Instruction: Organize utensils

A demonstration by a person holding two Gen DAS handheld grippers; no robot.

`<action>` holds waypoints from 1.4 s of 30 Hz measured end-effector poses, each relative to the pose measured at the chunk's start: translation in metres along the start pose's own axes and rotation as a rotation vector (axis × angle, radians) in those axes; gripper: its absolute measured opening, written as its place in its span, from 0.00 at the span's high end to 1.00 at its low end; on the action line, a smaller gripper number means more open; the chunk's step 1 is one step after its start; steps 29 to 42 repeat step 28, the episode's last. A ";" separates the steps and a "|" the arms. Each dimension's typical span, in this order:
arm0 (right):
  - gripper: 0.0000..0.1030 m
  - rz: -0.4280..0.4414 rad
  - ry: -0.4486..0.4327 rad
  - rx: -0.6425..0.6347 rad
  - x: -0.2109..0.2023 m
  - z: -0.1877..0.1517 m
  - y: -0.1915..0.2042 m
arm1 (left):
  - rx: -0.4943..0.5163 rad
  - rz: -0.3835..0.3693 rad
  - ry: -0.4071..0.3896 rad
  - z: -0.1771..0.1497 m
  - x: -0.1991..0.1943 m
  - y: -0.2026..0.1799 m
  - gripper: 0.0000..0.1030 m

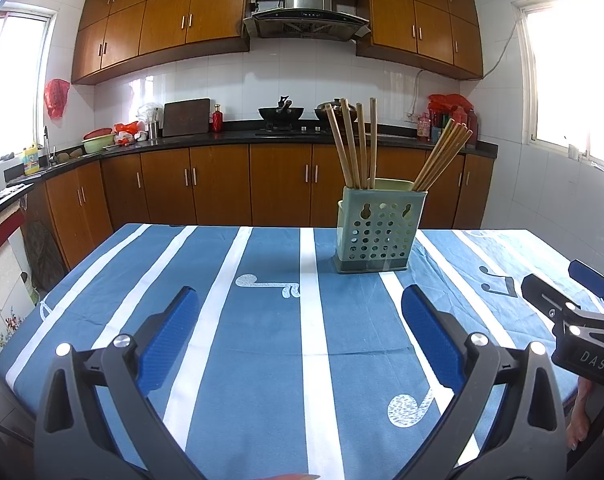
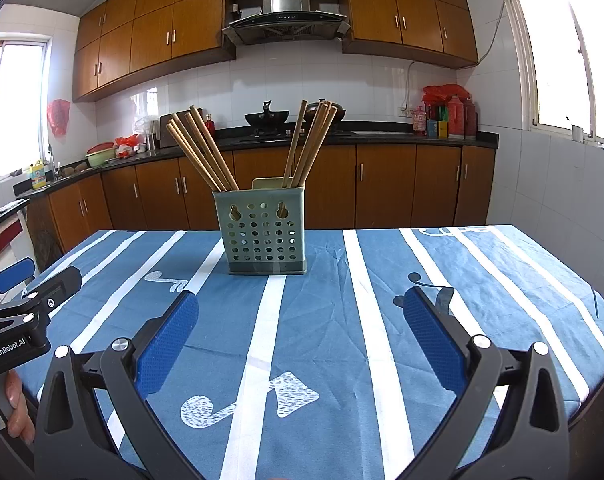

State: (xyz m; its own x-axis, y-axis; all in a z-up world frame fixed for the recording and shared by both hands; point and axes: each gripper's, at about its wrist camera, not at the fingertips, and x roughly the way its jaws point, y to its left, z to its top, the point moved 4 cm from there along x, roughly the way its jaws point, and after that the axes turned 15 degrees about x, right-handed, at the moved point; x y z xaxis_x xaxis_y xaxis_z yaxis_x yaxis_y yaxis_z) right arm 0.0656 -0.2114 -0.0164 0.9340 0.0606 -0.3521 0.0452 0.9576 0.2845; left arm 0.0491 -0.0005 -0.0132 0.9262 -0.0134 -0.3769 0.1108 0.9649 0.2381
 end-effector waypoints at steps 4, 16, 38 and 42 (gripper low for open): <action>0.02 0.001 0.000 0.001 0.000 0.000 0.000 | -0.001 0.000 0.001 -0.001 -0.001 -0.001 0.04; 0.02 0.000 0.001 0.002 -0.001 0.001 0.001 | 0.003 -0.002 -0.002 -0.001 0.001 -0.003 0.04; 0.02 0.000 0.002 0.003 -0.001 0.002 0.001 | -0.009 -0.002 0.012 0.000 0.002 0.001 0.04; 0.02 0.000 0.002 0.003 -0.001 0.002 0.001 | -0.009 -0.002 0.012 0.000 0.002 0.001 0.04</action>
